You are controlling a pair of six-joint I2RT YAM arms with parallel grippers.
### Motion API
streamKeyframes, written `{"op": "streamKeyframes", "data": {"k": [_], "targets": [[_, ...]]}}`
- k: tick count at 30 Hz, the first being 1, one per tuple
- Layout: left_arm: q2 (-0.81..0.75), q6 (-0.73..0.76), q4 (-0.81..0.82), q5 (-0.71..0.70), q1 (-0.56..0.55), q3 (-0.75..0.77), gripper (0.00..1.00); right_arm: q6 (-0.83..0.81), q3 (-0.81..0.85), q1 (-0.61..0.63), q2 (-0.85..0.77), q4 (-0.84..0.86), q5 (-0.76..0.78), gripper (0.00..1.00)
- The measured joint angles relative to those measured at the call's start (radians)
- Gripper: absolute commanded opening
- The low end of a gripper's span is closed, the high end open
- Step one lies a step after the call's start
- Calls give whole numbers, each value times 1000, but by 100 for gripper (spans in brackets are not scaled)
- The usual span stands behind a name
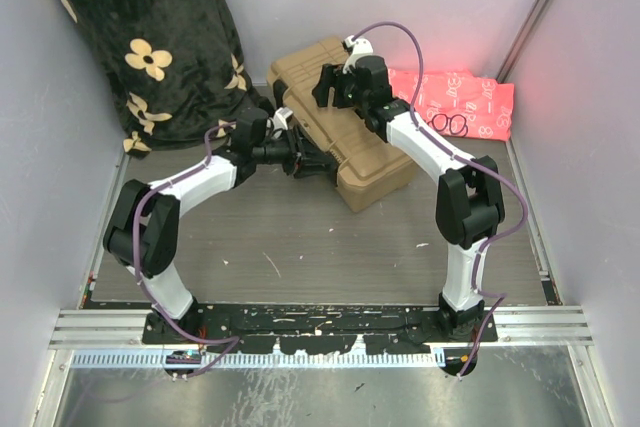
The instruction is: Pack the tool kit
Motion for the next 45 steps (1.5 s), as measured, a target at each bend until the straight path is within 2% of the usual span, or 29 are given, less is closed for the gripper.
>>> {"op": "streamKeyframes", "data": {"k": [12,21,22,24,26,29,30,32,34,38,41,45], "targets": [[-21,137,-256,-29,-7,117,0,0,-27,0,-7,39,-2,80],[-26,214,-361,-43,-10,180,0,0,-29,0,-7,42,-7,80],[-26,217,-360,-44,-10,190,2,0,-29,0,-7,43,-9,80],[-30,224,-344,-42,-13,202,28,0,-31,0,-7,47,-14,80],[-40,229,-307,-37,-13,196,60,0,-31,0,-7,47,-18,80],[-84,199,-121,-39,-12,79,92,0,-31,0,-7,48,-24,80],[-103,174,-51,-42,-10,12,99,0,-31,0,-7,48,-26,80],[-128,102,117,-45,-2,-140,98,0,-32,0,-7,48,-27,80],[-143,64,279,-43,14,-214,98,-2,-33,0,-7,50,-26,80],[-181,38,504,-51,63,-362,98,-6,-33,0,-7,50,-26,80],[-155,39,616,-58,91,-427,98,-10,-32,0,-7,49,-26,81],[-45,23,703,-61,95,-446,98,-15,-17,0,-3,27,-26,81]]}}
